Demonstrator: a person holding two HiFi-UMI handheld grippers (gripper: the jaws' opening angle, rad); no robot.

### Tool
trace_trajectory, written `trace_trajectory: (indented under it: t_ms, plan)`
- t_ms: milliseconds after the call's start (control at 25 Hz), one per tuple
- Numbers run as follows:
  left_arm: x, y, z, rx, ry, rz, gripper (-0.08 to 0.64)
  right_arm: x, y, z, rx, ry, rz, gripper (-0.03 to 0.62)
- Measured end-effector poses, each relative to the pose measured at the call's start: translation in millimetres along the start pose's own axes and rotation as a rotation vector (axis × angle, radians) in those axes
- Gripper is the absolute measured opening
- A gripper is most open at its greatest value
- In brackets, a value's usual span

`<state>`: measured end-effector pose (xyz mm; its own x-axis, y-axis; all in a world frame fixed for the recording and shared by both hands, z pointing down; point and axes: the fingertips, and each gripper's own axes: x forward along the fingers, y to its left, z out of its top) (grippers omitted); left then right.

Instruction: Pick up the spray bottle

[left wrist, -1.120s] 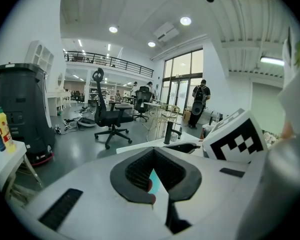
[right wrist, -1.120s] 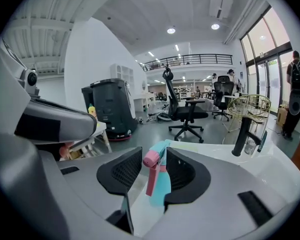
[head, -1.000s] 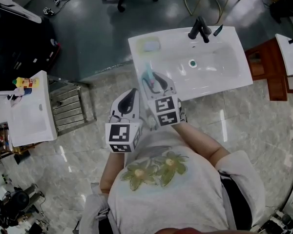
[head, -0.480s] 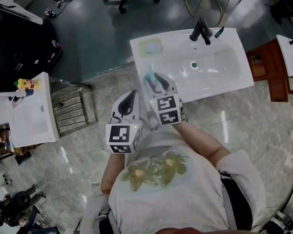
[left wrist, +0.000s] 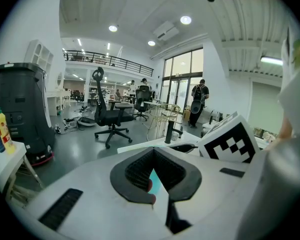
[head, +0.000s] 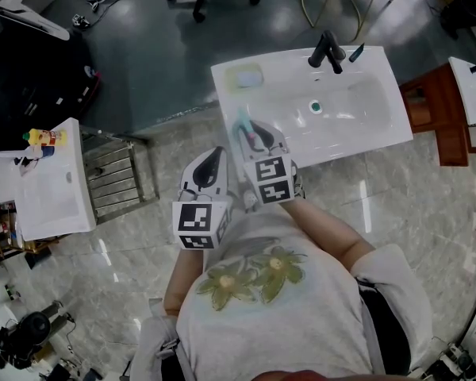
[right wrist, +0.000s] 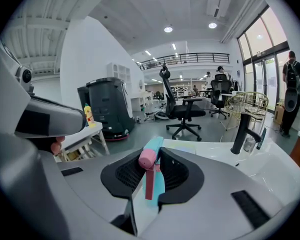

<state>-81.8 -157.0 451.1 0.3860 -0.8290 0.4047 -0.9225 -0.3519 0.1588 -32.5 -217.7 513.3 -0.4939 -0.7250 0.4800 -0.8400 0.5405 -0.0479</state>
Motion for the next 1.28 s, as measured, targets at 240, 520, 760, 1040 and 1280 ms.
trace_trajectory:
  t_ms: [240,520,760,1040,1280]
  plan:
    - [0.8,-0.2,0.0,0.005,0.001,-0.004,0.006,1.4,-1.1,-1.0,-0.01,0.001,-0.005,0.08]
    - [1.9,1.3,0.5,0.005,0.001,-0.007,0.006,2.9,-2.7,-0.3,-0.019,0.001,-0.017,0.074]
    - [1.3,3.9,1.2,0.0,-0.008,0.006,0.006,3.4,-4.1,0.0,-0.02,0.003,-0.006,0.072]
    - [-1.0,3.6,-0.9,-0.003,-0.009,0.007,0.006,2.9,-1.3,-0.3,-0.022,-0.002,0.018,0.072]
    - [-2.9,4.8,1.1,-0.005,-0.012,0.009,0.006,1.6,1.9,1.2,-0.018,0.002,0.036,0.072]
